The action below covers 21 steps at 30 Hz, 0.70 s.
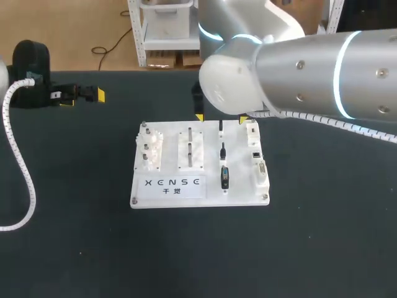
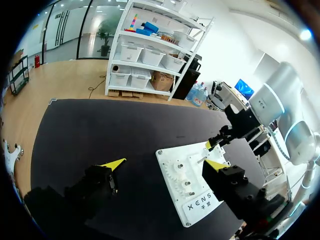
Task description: Insert the USB connector, Ethernet cable, and multi-pin plug into their matching sockets one by one.
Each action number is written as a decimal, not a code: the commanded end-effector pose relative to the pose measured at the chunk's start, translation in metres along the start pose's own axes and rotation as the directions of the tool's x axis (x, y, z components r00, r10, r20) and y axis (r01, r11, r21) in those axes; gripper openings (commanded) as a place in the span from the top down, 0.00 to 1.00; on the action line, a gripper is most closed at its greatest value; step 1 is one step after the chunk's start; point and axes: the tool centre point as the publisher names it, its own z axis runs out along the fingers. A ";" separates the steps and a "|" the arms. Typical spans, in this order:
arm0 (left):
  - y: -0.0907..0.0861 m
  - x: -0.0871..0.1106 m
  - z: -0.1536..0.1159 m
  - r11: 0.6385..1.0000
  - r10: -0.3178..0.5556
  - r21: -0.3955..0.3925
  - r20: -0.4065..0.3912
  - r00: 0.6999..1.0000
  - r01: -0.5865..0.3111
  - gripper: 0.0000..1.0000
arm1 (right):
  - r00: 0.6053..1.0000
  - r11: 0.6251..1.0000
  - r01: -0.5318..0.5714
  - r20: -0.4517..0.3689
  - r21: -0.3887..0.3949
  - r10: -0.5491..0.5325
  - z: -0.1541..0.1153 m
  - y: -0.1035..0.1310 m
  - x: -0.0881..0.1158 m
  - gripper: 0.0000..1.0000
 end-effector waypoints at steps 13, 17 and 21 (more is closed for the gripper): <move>0.000 0.000 0.000 1.000 0.000 0.000 0.000 1.000 0.000 0.00 | 1.000 0.999 -0.005 0.005 0.041 0.005 0.012 -0.010 0.009 0.60; 0.000 0.000 0.000 1.000 0.000 0.000 0.000 1.000 0.000 0.00 | 1.000 0.999 -0.006 0.002 0.043 0.006 0.012 -0.011 0.009 0.64; 0.000 0.000 0.000 1.000 0.000 0.000 0.000 1.000 0.000 0.00 | 1.000 0.999 0.001 0.002 0.045 -0.001 0.015 -0.010 0.008 0.62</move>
